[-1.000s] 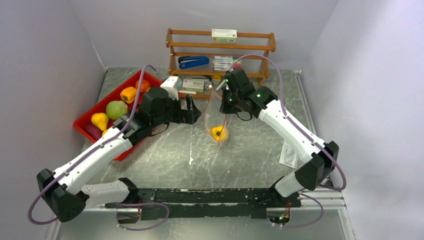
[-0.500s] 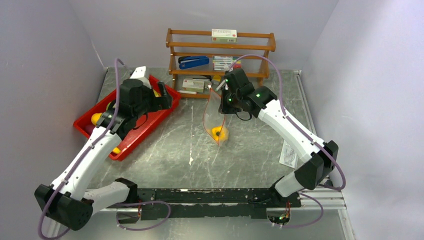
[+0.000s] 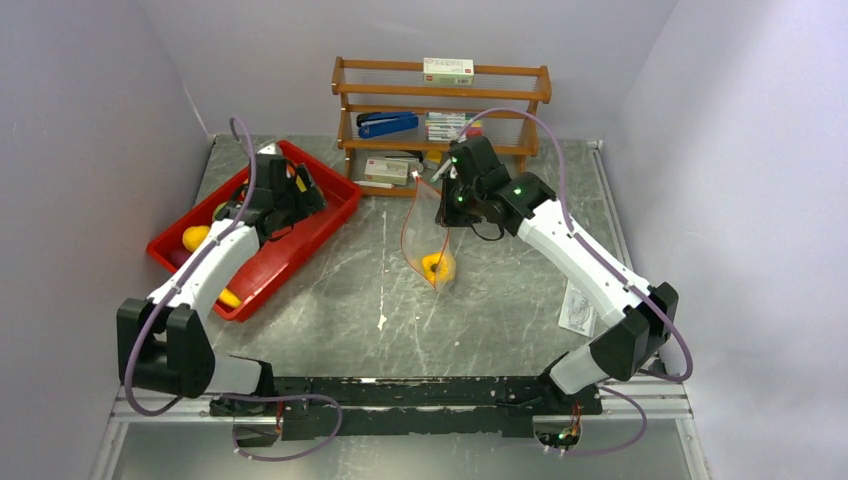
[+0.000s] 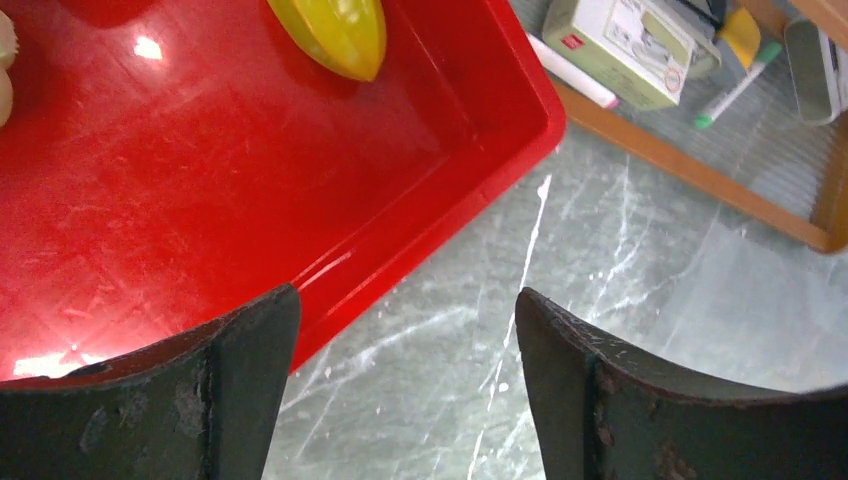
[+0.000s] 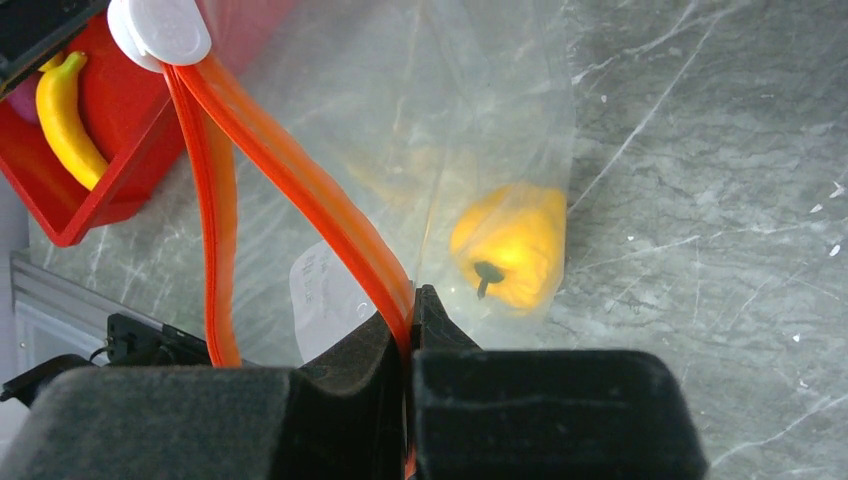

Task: Place the food in the zip-top bag and seal the zipper
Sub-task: Pick up the fake fruit from the bin.

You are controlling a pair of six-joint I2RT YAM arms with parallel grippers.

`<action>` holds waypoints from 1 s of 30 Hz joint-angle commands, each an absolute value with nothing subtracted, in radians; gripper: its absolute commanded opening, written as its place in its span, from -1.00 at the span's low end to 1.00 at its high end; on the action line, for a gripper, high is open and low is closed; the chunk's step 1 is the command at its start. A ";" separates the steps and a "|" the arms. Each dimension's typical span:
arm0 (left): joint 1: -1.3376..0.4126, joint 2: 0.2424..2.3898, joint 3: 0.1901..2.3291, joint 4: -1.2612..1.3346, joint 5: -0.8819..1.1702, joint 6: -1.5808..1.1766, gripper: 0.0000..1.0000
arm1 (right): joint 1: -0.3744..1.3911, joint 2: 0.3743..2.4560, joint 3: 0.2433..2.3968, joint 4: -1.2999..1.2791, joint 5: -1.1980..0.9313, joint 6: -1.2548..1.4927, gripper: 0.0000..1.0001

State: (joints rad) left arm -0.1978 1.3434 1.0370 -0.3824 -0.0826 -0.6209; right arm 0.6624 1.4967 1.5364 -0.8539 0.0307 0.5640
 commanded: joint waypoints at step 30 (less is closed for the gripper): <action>-0.029 1.963 1.383 -0.149 -0.032 -0.638 0.49 | 0.697 1.435 1.508 -0.809 0.003 0.598 -1.00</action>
